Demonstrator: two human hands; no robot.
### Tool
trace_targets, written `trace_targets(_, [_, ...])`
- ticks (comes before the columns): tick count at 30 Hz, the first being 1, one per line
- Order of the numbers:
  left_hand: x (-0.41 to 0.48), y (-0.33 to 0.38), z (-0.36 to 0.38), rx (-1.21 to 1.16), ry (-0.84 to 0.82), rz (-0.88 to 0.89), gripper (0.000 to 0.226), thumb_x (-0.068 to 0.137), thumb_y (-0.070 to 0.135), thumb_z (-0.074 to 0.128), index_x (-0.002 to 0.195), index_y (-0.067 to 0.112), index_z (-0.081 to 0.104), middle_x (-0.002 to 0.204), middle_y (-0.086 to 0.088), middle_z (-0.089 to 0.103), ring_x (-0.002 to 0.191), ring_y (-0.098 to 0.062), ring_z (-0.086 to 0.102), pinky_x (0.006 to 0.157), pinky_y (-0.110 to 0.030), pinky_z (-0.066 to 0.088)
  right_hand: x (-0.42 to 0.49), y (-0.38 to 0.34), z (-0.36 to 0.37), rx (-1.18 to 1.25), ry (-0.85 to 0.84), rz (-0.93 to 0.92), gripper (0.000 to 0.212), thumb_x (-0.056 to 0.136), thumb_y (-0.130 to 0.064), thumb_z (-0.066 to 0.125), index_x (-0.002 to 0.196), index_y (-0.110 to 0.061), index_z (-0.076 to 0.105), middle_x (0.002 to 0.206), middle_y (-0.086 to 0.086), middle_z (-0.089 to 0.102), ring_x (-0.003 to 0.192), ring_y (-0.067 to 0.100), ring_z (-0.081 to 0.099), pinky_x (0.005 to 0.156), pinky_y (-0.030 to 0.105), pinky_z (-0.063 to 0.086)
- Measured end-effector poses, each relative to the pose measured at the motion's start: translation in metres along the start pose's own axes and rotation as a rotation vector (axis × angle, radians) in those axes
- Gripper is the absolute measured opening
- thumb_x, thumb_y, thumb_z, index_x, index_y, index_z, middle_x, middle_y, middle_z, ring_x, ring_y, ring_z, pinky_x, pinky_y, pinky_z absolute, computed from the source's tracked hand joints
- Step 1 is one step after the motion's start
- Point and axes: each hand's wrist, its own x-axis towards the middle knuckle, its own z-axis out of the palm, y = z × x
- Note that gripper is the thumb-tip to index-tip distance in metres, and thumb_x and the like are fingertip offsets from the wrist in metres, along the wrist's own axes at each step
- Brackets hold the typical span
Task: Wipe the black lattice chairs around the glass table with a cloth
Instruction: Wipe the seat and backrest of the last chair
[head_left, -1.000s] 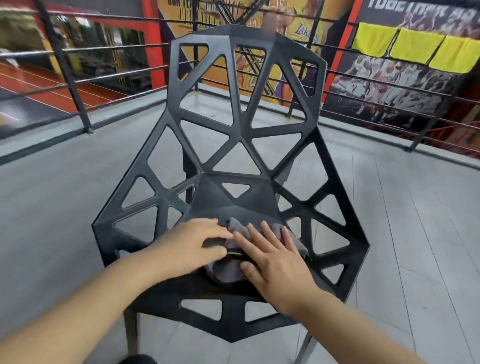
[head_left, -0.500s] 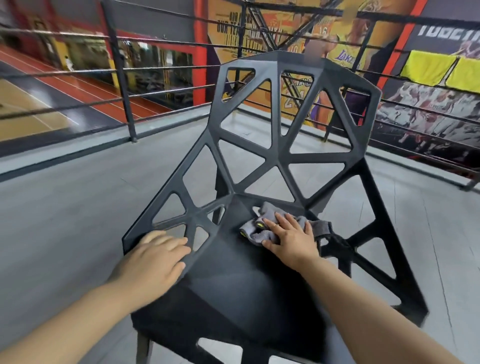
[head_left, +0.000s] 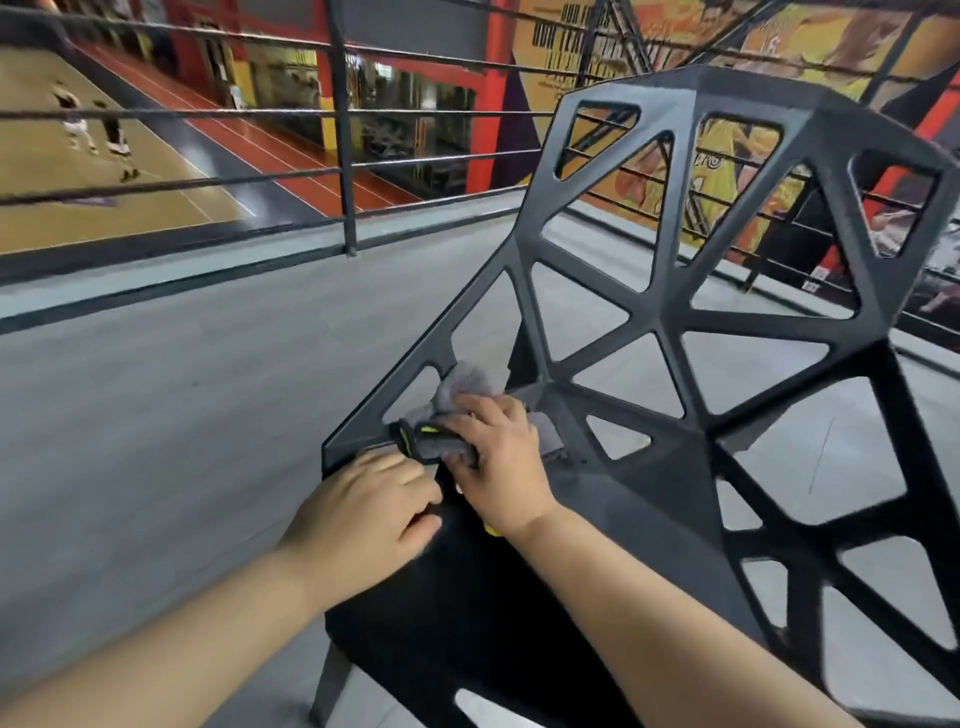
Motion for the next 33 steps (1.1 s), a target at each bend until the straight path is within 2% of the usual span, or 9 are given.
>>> trace_targets(5, [-0.001,0.0,0.004,-0.019,0.045,0.014,0.02,0.077,0.039,0.05,0.073,0.027,0.067,0.07,0.017,0.058,0.072,-0.007,0.054,0.079,-0.019,0.034,0.007,0.069,-0.015,-0.153,-0.079,0.015,0.031,0.071,-0.01,0.066,0.098,-0.025,0.072,0.116,-0.006,0.064,0.096,0.031,0.057,0.074,0.046,0.05])
trace_targets(11, [0.0,0.0,0.005,-0.025,0.067,0.006,0.018,0.074,0.041,0.05,0.07,0.032,0.064,0.067,0.02,0.055,0.07,-0.003,0.052,0.077,-0.018,0.033,0.036,0.115,-0.059,-0.583,-0.196,0.138,0.03,0.081,-0.019,0.062,0.104,-0.035,0.07,0.123,-0.01,0.061,0.103,0.032,0.05,0.079,0.04,0.038])
trace_targets(14, [-0.001,-0.002,0.008,-0.04,0.08,0.001,0.018,0.074,0.042,0.05,0.069,0.032,0.065,0.066,0.02,0.054,0.069,-0.003,0.052,0.076,-0.017,0.034,0.048,0.095,-0.061,-0.319,0.171,0.058,0.034,0.075,-0.012,0.061,0.106,-0.024,0.07,0.111,0.0,0.066,0.092,0.037,0.054,0.075,0.042,0.044])
trace_targets(16, [-0.002,-0.003,0.008,-0.038,0.094,-0.001,0.02,0.074,0.043,0.05,0.071,0.031,0.066,0.068,0.02,0.057,0.071,-0.003,0.054,0.077,-0.017,0.035,0.068,0.082,-0.061,-0.109,0.334,0.034,0.044,0.081,-0.013,0.056,0.124,-0.022,0.059,0.124,0.006,0.057,0.107,0.033,0.049,0.09,0.038,0.041])
trace_targets(20, [-0.003,-0.005,0.007,-0.034,0.102,-0.001,0.021,0.073,0.042,0.051,0.074,0.029,0.069,0.07,0.018,0.06,0.073,-0.006,0.056,0.077,-0.017,0.034,0.109,0.037,-0.031,0.433,0.148,0.234,0.068,0.086,-0.014,0.065,0.145,-0.027,0.034,0.154,0.003,0.025,0.14,0.017,0.023,0.114,0.03,0.023])
trace_targets(22, [-0.003,-0.006,0.008,-0.034,0.097,-0.004,0.019,0.072,0.041,0.052,0.071,0.028,0.067,0.069,0.016,0.06,0.073,-0.008,0.056,0.075,-0.018,0.035,0.104,0.012,-0.006,0.54,0.12,0.259,0.066,0.088,-0.008,0.062,0.145,-0.028,0.035,0.154,-0.006,0.018,0.137,0.003,0.017,0.11,0.011,0.02])
trace_targets(24, [-0.004,-0.006,0.01,-0.043,0.113,-0.002,0.018,0.073,0.04,0.054,0.066,0.028,0.065,0.066,0.015,0.058,0.071,-0.008,0.054,0.074,-0.017,0.035,0.086,0.0,0.01,0.513,0.203,0.193,0.063,0.087,0.002,0.057,0.141,-0.026,0.041,0.149,-0.003,0.023,0.127,-0.006,0.024,0.094,-0.004,0.022])
trace_targets(28, [-0.004,-0.008,0.011,-0.045,0.256,0.068,0.014,0.072,0.03,0.06,0.06,0.023,0.061,0.065,0.012,0.054,0.071,-0.01,0.048,0.074,-0.017,0.033,0.066,-0.001,0.013,0.214,0.298,-0.043,0.056,0.079,0.002,0.045,0.124,-0.028,0.058,0.138,0.01,0.043,0.108,0.026,0.045,0.097,0.019,0.03])
trace_targets(33, [-0.011,-0.005,0.011,0.05,0.475,0.131,0.022,0.066,0.024,0.07,0.06,0.016,0.05,0.066,0.0,0.049,0.071,-0.019,0.042,0.072,-0.028,0.034,0.02,-0.043,0.027,0.124,0.026,-0.35,0.032,0.091,-0.025,0.049,0.119,-0.029,0.064,0.135,0.003,0.047,0.097,0.027,0.043,0.09,0.027,0.034])
